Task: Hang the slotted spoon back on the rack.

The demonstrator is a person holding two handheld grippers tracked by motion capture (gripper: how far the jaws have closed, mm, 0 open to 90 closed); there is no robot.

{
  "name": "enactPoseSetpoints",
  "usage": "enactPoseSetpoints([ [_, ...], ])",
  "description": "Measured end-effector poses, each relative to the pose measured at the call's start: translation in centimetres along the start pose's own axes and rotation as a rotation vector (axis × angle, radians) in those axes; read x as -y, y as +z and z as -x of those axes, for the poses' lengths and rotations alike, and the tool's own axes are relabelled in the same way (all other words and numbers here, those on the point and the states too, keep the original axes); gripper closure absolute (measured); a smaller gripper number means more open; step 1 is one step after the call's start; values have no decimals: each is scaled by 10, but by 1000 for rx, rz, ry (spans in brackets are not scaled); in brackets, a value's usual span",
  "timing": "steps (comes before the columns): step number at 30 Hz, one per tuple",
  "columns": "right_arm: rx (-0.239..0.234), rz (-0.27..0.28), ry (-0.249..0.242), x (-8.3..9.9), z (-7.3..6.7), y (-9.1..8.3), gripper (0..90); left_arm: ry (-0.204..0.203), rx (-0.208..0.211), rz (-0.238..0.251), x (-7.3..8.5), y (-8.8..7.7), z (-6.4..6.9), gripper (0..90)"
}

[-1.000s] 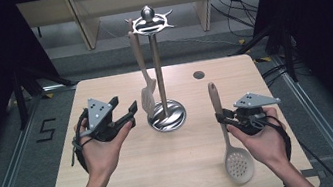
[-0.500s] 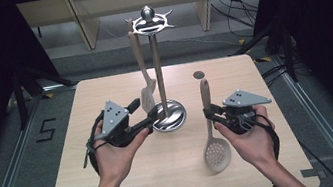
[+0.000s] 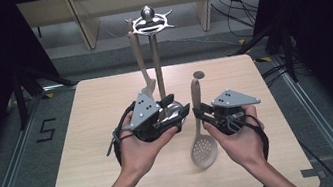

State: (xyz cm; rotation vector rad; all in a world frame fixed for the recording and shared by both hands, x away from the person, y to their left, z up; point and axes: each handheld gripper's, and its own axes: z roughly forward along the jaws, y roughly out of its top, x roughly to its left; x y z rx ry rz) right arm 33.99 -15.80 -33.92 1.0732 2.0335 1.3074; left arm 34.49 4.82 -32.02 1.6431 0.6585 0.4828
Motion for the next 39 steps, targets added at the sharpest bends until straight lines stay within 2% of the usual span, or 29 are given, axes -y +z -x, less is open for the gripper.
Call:
enactPoseSetpoints([
  [1, 12, -4, -18, 0, 0, 0, 737, -1, 3, -1, -1, 2, 1, 468],
  [2, -3, -12, 19, 0, -4, 0, 737, -4, 6, 0, -1, 4, 2, 477],
  [4, -8, 1, 2, -1, -4, 1, 737, 0, 11, -6, -1, 7, 3, 497],
  [6, 9, -1, 1, -1, -5, 0, 737, -5, 15, -9, -1, 11, 3, 516],
  [7, 2, -7, 16, -1, -7, 0, 737, -7, 16, -13, 0, 12, 3, 526],
  [9, -12, -3, 11, -1, -7, 1, 737, -15, 19, -18, 0, 14, 3, 546],
  [10, -12, -18, 35, -1, -9, 0, 737, -9, 23, -19, 0, 15, 2, 557],
  [11, -11, -13, 34, -1, -10, 0, 737, -10, 22, -20, 1, 15, 2, 567],
  [12, -6, 4, 15, -1, -10, 1, 737, -10, 22, -23, 1, 16, 2, 578],
  [13, -3, 0, 5, -2, -9, 0, 737, -9, 22, -23, 1, 16, 1, 587],
  [17, 0, 5, 0, -2, -10, 2, 736, -3, 21, -18, 1, 16, 0, 622],
  [19, 4, 10, -12, -2, -11, 2, 736, -1, 21, -19, 1, 16, 0, 634],
  [20, 4, 9, -34, -3, -10, 2, 736, 0, 22, -19, 1, 16, 0, 638],
  [22, 0, 7, -38, -3, -12, 2, 736, 1, 26, -19, 1, 16, 0, 647],
  [23, -15, 5, -17, -3, -13, 3, 736, 3, 26, -19, 1, 17, 0, 655],
  [24, -8, -4, -6, -2, -15, 3, 736, 4, 26, -19, 1, 17, 0, 662],
  [26, -8, -4, -6, -2, -16, 3, 736, 5, 27, -18, 1, 17, 0, 679],
  [27, -6, -4, -21, -2, -15, 4, 736, 7, 27, -18, 1, 17, 0, 687],
  [28, -8, -10, -1, -2, -17, 3, 736, 10, 27, -18, 1, 17, 0, 697],
  [31, -6, 2, -17, -2, -16, 5, 736, 13, 28, -14, 1, 17, 0, 716],
  [33, -7, 2, -3, -2, -17, 4, 735, 15, 34, -12, 1, 17, -1, 722],
  [35, 4, 5, -15, -2, -18, 4, 734, 12, 40, -9, 0, 17, 0, 730],
  [38, -3, 11, -49, -3, -16, 4, 728, 33, 46, -7, -1, 17, 0, 737],
  [39, 9, 27, -68, -3, -15, 5, 718, 39, 46, -8, -1, 17, -1, 738],
])
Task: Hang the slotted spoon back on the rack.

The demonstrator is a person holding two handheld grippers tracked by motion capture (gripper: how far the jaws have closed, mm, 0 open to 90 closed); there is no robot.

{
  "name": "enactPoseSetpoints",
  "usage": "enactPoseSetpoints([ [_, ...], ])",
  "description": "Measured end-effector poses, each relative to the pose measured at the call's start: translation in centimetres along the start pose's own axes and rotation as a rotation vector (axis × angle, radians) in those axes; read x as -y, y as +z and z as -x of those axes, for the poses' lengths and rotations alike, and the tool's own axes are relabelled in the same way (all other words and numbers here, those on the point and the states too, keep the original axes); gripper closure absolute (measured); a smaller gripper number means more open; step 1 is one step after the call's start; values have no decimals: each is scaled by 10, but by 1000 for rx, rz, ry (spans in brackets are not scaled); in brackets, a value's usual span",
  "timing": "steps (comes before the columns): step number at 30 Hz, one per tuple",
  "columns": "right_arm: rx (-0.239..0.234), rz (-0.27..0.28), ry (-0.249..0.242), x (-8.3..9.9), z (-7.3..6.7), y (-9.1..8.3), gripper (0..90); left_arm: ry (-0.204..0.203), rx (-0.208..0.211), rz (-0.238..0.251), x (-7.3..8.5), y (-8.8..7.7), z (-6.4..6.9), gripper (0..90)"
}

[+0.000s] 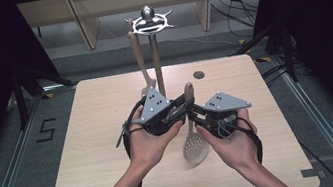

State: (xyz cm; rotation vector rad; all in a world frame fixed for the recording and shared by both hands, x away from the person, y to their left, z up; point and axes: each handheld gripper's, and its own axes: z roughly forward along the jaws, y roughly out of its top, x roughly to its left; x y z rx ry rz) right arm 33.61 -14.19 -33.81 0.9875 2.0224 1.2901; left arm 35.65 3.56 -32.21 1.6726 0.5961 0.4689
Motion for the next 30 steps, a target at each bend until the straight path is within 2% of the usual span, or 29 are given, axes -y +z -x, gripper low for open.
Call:
enactPoseSetpoints([
  [2, -11, -17, 12, -1, 1, -3, 634, 0, 0, -4, 0, 0, -2, 738],
  [4, -16, -1, -3, -1, 3, -3, 577, 0, 0, -2, 0, -1, -6, 738],
  [6, -31, -8, -18, -1, 4, -4, 551, -5, 5, 4, -1, -3, -10, 739],
  [7, -36, -16, -6, 0, 3, -6, 542, -7, 8, 6, -2, -4, -13, 739],
  [9, -35, -33, -31, 4, 5, -9, 526, -5, 22, 13, -4, -7, -18, 739],
  [12, -46, -51, -46, 12, 9, -15, 520, 8, 50, 12, -10, -12, -28, 739],
  [13, -50, -61, -26, 17, 10, -19, 519, 15, 54, 9, -11, -13, -30, 739],
  [15, -51, -68, -19, 22, 13, -24, 517, 33, 79, 3, -14, -15, -36, 739],
  [16, -56, -69, -30, 25, 15, -26, 517, 38, 88, -1, -15, -16, -39, 739],
  [19, -43, -70, -4, 33, 20, -34, 517, 45, 127, 2, -17, -18, -48, 739],
  [21, -47, -61, -13, 38, 26, -37, 517, 55, 149, 6, -18, -21, -54, 738],
  [22, -37, -66, 10, 41, 28, -40, 518, 58, 155, 8, -19, -22, -57, 739],
  [27, -23, -56, 14, 60, 43, -45, 517, 61, 156, 10, -20, -27, -67, 738],
  [28, -21, -65, 37, 64, 44, -45, 517, 61, 155, 9, -20, -27, -68, 738],
  [30, -16, -87, 44, 73, 50, -45, 518, 57, 152, 6, -19, -28, -71, 738],
])
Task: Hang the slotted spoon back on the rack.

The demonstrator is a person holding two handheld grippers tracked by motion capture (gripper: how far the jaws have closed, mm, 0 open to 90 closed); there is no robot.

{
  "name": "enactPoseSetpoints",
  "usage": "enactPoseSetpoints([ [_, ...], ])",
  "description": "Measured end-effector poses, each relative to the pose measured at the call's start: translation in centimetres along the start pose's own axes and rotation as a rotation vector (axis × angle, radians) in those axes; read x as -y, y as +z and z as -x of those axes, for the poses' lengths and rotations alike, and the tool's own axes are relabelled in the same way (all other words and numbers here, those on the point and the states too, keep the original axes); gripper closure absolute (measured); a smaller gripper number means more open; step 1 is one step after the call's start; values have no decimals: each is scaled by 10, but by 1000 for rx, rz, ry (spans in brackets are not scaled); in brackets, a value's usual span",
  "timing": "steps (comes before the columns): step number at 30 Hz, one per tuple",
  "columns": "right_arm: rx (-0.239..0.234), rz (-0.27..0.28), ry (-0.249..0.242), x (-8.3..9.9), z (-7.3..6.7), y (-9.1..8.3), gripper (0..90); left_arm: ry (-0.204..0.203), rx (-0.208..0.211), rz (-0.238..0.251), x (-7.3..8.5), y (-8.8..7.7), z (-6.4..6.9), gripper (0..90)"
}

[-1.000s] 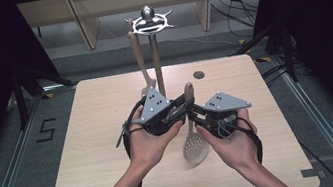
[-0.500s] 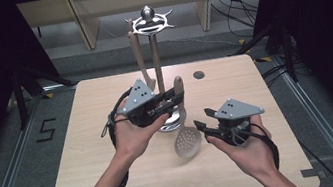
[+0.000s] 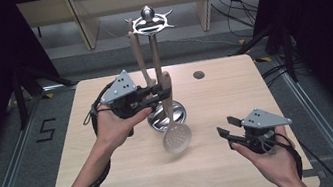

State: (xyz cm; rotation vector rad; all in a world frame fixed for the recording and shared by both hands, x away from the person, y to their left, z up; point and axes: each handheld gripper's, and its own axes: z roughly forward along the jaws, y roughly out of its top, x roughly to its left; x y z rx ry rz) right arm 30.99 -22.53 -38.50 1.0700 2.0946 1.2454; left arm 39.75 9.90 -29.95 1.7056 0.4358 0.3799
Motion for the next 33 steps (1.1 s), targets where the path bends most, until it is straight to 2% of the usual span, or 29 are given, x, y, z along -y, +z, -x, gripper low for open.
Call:
enactPoseSetpoints([
  [2, 11, -22, 21, 8, 3, 2, 518, -6, -2, 1, 1, -1, -2, 738],
  [3, 5, -22, 9, 12, 6, 3, 518, -6, 1, 0, 1, -1, -2, 738],
  [4, 21, -24, 6, 15, 8, 4, 518, -9, 4, 0, 1, -1, -3, 738],
  [8, 27, -57, 45, 24, 13, 5, 518, -15, 19, 12, -1, -2, -6, 738],
  [9, 39, -47, 26, 26, 16, 6, 518, -16, 19, 12, -1, -3, -6, 738],
  [14, 48, -69, 87, 30, 21, 3, 522, -12, 24, 17, -4, -4, -8, 738],
  [15, 44, -42, 60, 31, 25, 5, 522, -15, 25, 20, -5, -4, -8, 738],
  [16, 60, -45, 86, 31, 24, 4, 523, -12, 26, 21, -6, -4, -9, 738],
  [17, 63, -51, 81, 32, 25, 3, 522, -12, 26, 19, -7, -4, -9, 738],
  [18, 63, -43, 53, 32, 28, 4, 523, -12, 28, 23, -8, -5, -9, 738],
  [21, 58, -56, 99, 33, 25, 3, 523, -10, 31, 23, -11, -6, -11, 738],
  [22, 61, -58, 89, 33, 26, 2, 523, -11, 33, 22, -11, -6, -12, 738],
  [24, 60, -54, 103, 33, 27, 3, 523, -9, 37, 18, -12, -7, -14, 738],
  [25, 58, -50, 60, 32, 30, 3, 523, -7, 38, 16, -13, -7, -15, 738],
  [28, 61, -43, 104, 32, 27, 4, 523, -8, 46, 17, -15, -7, -18, 738],
  [29, 63, -34, 91, 32, 28, 4, 523, -10, 45, 18, -15, -7, -18, 738],
  [30, 60, -39, 103, 32, 27, 4, 522, -8, 46, 18, -16, -7, -19, 738],
  [31, 60, -40, 101, 32, 27, 4, 522, -7, 49, 21, -17, -7, -19, 738],
  [33, 59, -46, 62, 32, 30, 3, 522, -9, 50, 20, -18, -7, -19, 738],
])
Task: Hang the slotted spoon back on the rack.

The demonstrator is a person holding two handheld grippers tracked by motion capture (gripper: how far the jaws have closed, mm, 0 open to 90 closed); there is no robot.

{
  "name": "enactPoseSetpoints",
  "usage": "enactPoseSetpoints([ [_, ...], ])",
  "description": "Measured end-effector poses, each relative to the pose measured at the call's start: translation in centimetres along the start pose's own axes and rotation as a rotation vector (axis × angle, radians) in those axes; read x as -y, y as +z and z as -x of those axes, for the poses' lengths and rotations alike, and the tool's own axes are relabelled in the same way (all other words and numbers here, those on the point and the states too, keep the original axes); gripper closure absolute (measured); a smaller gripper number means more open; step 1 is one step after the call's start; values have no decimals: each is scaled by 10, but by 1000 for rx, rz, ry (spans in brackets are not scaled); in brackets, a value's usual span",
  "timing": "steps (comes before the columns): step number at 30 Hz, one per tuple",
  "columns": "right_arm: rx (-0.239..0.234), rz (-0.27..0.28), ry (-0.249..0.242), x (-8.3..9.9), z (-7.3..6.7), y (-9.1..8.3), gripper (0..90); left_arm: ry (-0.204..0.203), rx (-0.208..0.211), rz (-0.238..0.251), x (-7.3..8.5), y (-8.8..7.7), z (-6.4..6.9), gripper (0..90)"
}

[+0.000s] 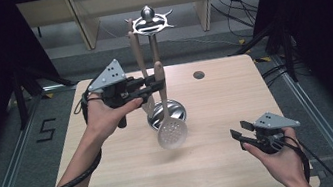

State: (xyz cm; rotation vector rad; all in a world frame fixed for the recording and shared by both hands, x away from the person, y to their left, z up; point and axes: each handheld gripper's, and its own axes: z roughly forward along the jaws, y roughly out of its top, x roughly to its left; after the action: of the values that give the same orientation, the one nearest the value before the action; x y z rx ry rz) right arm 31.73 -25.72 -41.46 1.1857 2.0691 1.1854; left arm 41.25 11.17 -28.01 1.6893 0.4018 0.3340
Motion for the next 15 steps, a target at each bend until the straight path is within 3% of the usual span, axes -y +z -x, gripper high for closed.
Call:
enactPoseSetpoints([
  [3, 0, -1, -1, 1, 0, 0, 521, 9, 1, -3, -3, 0, -1, 738],
  [4, 7, -8, 49, 1, -3, 0, 521, 11, 3, -3, -4, 0, -1, 738],
  [14, -1, -24, 58, 2, -3, 0, 519, 17, 0, 9, -13, 2, -5, 738],
  [15, -6, -9, 41, 2, -2, 2, 519, 18, 1, 10, -13, 3, -6, 738],
])
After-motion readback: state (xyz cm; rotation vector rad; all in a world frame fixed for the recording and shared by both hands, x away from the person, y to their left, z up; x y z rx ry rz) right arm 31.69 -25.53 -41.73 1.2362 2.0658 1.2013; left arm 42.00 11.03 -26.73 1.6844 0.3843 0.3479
